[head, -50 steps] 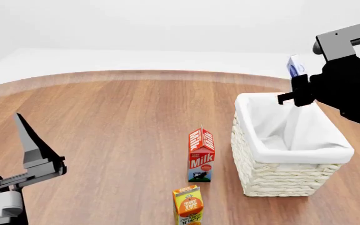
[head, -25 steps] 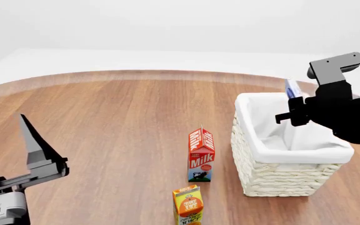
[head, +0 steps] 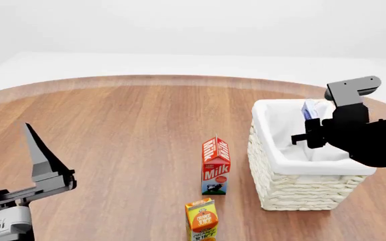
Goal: Pick up the cream cheese box and the butter, and put them in the basket.
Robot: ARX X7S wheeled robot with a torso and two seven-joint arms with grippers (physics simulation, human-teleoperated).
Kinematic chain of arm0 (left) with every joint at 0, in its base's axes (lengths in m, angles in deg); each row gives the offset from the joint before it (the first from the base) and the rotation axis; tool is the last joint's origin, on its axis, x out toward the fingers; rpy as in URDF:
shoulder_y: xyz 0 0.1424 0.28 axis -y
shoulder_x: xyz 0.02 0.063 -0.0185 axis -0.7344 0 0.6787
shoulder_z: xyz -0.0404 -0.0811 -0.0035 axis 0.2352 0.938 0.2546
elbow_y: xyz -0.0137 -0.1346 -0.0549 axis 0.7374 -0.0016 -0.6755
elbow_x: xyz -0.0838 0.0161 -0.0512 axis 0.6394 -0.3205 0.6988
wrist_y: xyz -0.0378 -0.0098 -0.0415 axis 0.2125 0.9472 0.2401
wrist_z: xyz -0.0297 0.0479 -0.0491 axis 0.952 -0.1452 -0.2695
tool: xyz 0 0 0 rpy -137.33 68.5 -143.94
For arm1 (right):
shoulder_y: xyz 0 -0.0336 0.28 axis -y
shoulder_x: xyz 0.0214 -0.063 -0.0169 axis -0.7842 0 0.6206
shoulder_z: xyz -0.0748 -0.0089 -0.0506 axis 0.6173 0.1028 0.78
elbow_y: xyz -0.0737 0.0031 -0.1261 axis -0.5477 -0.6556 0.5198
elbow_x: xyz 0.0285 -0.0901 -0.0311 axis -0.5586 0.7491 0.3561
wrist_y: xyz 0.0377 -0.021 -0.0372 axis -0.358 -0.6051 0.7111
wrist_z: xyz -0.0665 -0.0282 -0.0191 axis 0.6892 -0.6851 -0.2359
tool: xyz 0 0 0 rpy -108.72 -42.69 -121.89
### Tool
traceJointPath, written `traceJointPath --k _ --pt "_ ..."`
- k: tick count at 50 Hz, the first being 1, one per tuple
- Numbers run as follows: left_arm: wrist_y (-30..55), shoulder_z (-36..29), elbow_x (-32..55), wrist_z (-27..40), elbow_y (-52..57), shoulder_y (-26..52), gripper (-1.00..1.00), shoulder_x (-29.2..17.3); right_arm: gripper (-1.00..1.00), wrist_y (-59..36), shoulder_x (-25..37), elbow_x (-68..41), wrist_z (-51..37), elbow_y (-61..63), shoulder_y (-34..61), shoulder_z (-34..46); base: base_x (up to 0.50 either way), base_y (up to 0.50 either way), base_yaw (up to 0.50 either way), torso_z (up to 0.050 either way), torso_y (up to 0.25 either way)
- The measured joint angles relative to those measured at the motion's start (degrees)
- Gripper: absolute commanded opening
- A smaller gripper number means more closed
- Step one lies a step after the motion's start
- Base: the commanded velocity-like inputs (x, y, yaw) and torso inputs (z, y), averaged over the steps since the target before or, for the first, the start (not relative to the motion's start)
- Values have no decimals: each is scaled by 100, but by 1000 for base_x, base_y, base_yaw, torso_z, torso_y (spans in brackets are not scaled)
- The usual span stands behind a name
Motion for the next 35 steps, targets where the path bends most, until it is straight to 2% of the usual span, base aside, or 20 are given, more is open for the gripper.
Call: traceJointPath --k 7,8,35 --pt "9 -10 3 4 5 0 100 -10 -100 17 -23 40 13 -48 -62 56 0 0 0 0 0" --pt "10 -12 4 5 6 0 100 -11 100 17 -24 43 14 -50 -64 62 0 0 0 0 0" --pt "0 -50 19 25 -9 2 100 -42 100 -149 170 1 -65 509 45 -32 0 0 0 0 0"
